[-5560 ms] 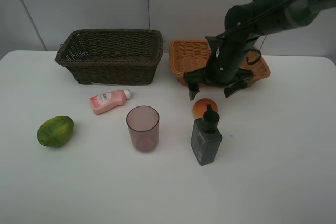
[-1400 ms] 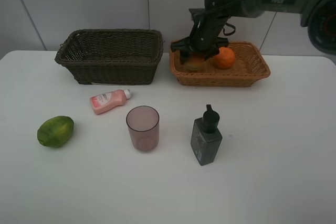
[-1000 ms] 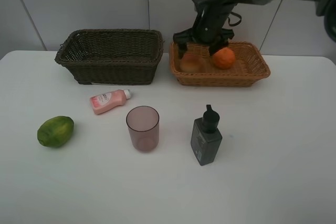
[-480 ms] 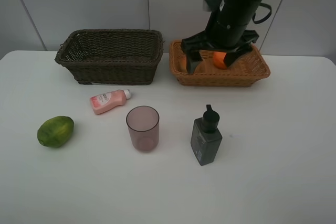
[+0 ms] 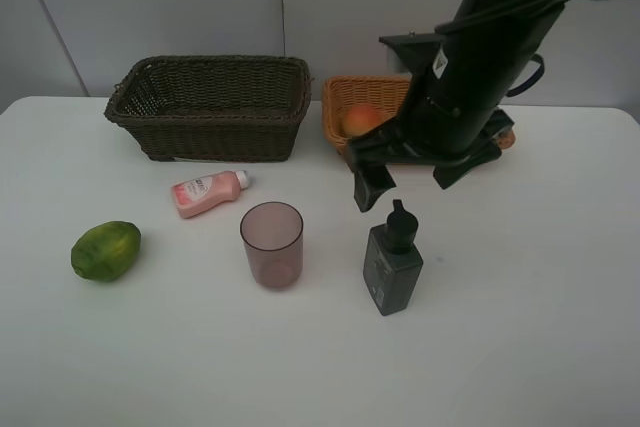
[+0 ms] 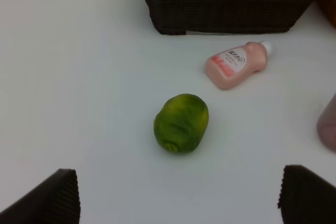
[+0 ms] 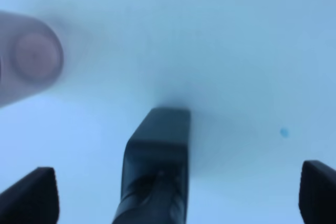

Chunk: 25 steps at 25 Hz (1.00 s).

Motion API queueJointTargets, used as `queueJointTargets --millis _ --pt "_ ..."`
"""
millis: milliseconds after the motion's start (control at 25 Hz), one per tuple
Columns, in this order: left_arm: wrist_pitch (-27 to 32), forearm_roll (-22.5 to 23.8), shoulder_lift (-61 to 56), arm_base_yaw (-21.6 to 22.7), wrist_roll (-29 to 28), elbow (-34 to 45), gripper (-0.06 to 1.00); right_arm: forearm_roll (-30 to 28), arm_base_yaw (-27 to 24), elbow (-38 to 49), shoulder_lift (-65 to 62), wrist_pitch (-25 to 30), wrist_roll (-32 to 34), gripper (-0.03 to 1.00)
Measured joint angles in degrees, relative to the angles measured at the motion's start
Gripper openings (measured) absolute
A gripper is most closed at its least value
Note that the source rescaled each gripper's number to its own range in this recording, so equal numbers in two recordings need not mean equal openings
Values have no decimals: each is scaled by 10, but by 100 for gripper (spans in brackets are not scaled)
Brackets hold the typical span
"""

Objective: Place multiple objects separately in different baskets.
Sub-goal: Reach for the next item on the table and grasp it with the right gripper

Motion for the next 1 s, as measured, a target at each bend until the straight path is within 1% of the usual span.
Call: queueJointTargets --millis 200,480,640,840,880,920,960,1000 --pt "0 0 0 0 0 0 98 6 21 25 0 -29 12 100" --pt "0 0 0 0 0 0 98 6 21 65 16 -76 27 100" --pt "0 0 0 0 0 0 98 8 21 73 37 -90 27 100" --pt "0 0 0 0 0 0 98 10 21 73 68 -93 27 99" --pt "0 0 0 0 0 0 98 10 21 74 71 -94 27 96" --pt "0 0 0 0 0 0 98 10 21 74 72 -94 27 90" --pt "0 0 0 0 0 0 98 10 21 74 73 -94 27 82" --pt "0 0 0 0 0 0 98 10 21 74 73 -95 27 69"
